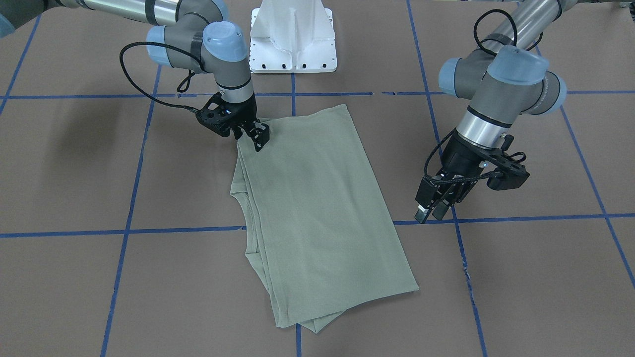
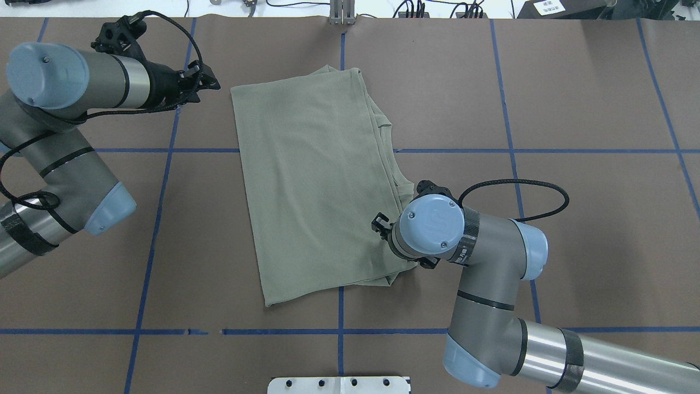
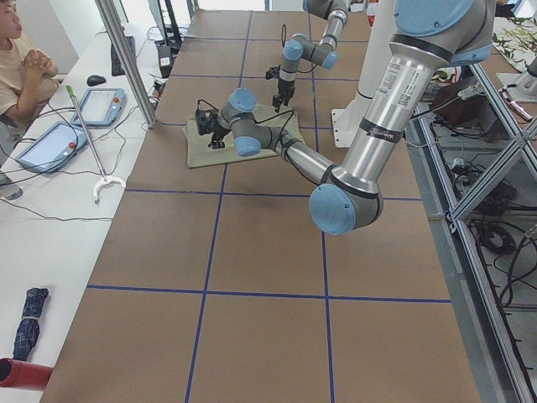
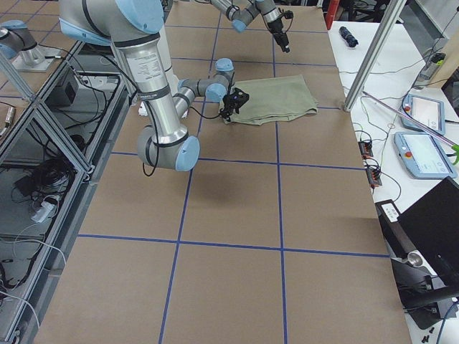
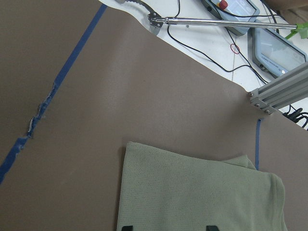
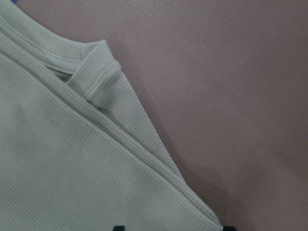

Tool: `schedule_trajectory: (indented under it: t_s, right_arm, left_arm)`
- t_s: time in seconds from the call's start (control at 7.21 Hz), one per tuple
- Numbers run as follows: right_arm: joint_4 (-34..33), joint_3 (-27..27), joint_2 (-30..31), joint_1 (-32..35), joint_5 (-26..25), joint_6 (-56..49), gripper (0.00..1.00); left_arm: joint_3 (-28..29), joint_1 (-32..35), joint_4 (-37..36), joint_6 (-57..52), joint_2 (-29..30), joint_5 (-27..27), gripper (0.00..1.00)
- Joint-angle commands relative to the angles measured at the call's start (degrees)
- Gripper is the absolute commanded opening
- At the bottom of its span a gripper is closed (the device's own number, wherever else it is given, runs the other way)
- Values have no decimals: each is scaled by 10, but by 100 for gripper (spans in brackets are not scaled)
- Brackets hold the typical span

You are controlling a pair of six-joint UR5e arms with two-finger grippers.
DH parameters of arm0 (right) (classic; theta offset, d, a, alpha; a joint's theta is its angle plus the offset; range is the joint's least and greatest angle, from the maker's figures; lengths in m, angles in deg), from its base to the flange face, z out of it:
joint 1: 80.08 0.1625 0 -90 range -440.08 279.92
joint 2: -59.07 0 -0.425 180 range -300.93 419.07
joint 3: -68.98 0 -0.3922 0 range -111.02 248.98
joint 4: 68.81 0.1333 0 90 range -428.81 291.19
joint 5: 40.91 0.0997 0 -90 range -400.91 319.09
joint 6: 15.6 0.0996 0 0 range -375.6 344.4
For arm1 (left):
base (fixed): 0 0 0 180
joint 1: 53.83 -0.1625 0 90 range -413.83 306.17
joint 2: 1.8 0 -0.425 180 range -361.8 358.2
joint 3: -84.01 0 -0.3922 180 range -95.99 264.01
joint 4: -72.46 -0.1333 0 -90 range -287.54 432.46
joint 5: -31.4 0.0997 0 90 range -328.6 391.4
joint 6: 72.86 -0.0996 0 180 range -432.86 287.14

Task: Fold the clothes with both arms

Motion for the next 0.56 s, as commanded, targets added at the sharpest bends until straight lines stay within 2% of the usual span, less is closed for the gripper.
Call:
schedule_trajectory:
  t_s: [0.0, 0.42]
  right_arm:
    - [0, 2, 1, 0, 4, -3, 0]
    - [0, 2, -5, 6, 7, -4, 0]
  left_arm:
    - [-13, 0, -19, 0, -1, 0, 59]
    - [-23, 0, -28, 0, 0, 0, 59]
